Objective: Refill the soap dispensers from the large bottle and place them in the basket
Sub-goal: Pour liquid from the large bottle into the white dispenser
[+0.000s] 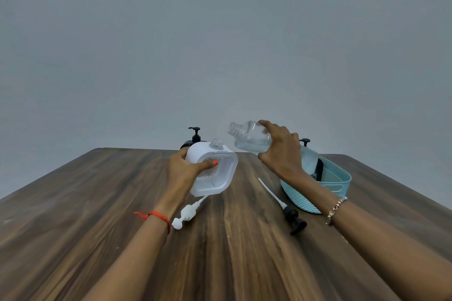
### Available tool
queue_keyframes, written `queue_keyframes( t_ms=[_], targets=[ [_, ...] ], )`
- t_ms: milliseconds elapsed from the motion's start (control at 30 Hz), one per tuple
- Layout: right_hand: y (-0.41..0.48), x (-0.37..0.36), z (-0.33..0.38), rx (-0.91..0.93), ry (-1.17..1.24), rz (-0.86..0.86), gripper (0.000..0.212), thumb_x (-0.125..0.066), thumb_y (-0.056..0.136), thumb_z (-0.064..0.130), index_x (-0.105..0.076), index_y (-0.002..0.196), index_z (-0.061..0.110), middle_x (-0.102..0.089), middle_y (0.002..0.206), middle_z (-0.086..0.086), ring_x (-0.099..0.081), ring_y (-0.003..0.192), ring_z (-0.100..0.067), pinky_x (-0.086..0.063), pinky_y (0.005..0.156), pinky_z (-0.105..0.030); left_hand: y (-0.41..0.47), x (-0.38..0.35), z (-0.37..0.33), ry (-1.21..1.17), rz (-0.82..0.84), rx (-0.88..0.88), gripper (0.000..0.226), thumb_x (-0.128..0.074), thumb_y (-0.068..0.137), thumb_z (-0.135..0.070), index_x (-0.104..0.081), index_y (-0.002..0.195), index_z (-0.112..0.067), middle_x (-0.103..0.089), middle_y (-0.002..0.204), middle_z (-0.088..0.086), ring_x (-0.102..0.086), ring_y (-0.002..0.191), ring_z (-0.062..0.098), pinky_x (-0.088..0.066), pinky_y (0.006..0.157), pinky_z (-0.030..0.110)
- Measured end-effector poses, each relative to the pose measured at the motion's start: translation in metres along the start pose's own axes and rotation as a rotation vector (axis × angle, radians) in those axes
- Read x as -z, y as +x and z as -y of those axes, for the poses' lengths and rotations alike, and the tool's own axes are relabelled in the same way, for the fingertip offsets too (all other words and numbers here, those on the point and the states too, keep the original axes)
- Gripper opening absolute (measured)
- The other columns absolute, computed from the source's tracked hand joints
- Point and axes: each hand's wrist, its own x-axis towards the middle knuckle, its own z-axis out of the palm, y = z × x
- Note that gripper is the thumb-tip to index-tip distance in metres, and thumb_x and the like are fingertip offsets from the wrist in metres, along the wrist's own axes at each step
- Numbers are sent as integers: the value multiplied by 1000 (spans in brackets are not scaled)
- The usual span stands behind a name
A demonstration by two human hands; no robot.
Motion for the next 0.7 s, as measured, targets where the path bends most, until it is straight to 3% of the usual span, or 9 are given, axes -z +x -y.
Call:
queue_keyframes(
  t_ms=[367,500,700],
  targets=[
    [0,5,0,154,-205,-6,64,-62,57,-5,-58,117,16,-66,91,-5,-55,83,-28,-31,73,-36,-6,-6,-5,62,-1,-25,51,-90,51,-15,-65,95,-21,-69,88,-2,-65,78,16,-51,62,25],
    [0,8,-1,172,-253,-1,64,-62,57,-6,-58,117,16,-66,90,-5,-55,81,-28,-32,74,-37,-10,-8,-7,58,5,-25,52,-90,52,-14,-65,97,-20,-68,88,-2,-65,78,14,-50,60,22],
    [-3,10,0,181,-283,9,64,-61,57,-6,-58,117,17,-66,90,-4,-54,81,-28,-28,73,-35,-16,-12,-10,25,28,-33,46,-88,53,-7,-63,88,-25,-66,80,-8,-62,67,4,-45,45,7]
  ],
)
